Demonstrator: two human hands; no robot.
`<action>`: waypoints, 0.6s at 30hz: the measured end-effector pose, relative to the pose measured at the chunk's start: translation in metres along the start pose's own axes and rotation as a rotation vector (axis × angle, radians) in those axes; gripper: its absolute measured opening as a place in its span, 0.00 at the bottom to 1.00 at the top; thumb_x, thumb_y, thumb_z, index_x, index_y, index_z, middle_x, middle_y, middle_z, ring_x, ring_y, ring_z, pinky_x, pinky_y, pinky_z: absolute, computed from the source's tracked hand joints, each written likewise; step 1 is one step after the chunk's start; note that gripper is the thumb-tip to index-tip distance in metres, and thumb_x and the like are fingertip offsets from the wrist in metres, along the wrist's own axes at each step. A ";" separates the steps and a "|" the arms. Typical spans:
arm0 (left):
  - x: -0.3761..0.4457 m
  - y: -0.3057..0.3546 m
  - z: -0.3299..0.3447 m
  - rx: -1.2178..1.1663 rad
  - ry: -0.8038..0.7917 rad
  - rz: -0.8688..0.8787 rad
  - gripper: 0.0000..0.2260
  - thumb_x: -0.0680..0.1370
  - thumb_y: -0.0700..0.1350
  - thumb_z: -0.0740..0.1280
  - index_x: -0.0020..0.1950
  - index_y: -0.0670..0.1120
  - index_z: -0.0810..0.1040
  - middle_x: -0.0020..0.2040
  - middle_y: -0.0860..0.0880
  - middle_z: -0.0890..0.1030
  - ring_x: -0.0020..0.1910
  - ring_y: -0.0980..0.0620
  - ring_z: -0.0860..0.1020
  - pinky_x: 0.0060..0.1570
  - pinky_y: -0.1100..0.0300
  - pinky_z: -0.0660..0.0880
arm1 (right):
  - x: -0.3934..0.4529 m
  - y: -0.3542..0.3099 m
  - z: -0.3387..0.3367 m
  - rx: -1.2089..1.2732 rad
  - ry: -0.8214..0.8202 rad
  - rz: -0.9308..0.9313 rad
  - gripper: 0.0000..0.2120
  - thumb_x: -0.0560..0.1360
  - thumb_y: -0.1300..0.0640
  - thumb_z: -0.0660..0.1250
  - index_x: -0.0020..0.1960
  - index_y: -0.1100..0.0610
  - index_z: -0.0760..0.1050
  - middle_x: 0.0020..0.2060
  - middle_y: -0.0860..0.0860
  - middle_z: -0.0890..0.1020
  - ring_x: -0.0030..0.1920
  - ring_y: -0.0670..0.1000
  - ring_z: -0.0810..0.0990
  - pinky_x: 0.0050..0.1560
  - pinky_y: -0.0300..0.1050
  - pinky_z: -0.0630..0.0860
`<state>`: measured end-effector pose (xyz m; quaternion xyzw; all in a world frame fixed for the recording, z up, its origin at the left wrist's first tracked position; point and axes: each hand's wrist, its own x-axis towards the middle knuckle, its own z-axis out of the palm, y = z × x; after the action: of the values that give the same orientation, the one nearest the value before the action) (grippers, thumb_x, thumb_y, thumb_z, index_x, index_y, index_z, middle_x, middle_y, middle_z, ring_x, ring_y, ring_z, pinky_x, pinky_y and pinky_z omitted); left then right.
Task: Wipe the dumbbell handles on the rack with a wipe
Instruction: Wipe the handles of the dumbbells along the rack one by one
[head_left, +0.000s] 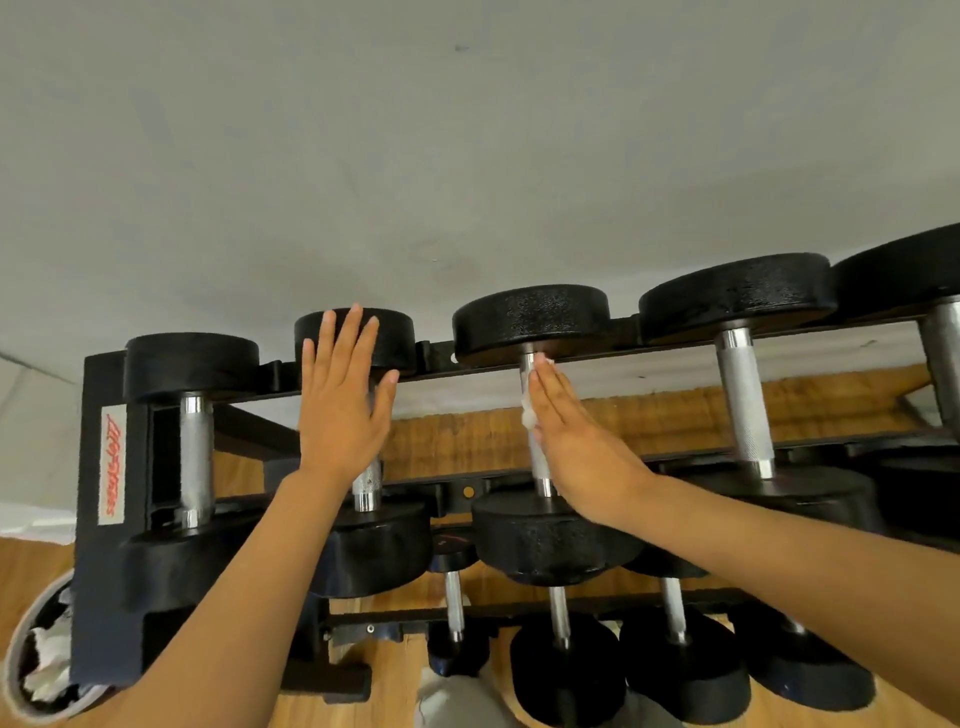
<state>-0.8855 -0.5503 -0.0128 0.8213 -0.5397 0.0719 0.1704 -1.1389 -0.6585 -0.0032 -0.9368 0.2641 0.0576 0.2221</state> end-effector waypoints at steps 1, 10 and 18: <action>0.000 0.000 0.000 0.007 -0.001 0.000 0.28 0.83 0.56 0.51 0.80 0.44 0.58 0.81 0.47 0.55 0.80 0.49 0.44 0.77 0.55 0.37 | 0.002 -0.012 0.004 0.029 0.004 0.071 0.37 0.82 0.64 0.57 0.73 0.64 0.29 0.72 0.58 0.26 0.74 0.57 0.27 0.77 0.46 0.43; 0.026 0.010 -0.010 -0.076 -0.113 0.384 0.26 0.85 0.52 0.49 0.81 0.43 0.54 0.80 0.48 0.53 0.80 0.53 0.49 0.78 0.56 0.41 | 0.052 -0.092 0.033 0.284 0.403 0.806 0.33 0.84 0.50 0.48 0.77 0.66 0.34 0.77 0.62 0.37 0.78 0.59 0.37 0.77 0.51 0.37; 0.102 0.024 0.001 -0.072 -0.221 1.039 0.25 0.85 0.49 0.49 0.81 0.43 0.48 0.81 0.46 0.49 0.80 0.51 0.48 0.78 0.52 0.48 | 0.086 -0.104 0.034 0.368 0.753 0.861 0.31 0.80 0.56 0.53 0.79 0.64 0.47 0.78 0.59 0.50 0.79 0.57 0.47 0.77 0.49 0.40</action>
<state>-0.8659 -0.6474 0.0217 0.4421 -0.8922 0.0411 0.0824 -1.0112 -0.6037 -0.0131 -0.6476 0.6862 -0.2401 0.2284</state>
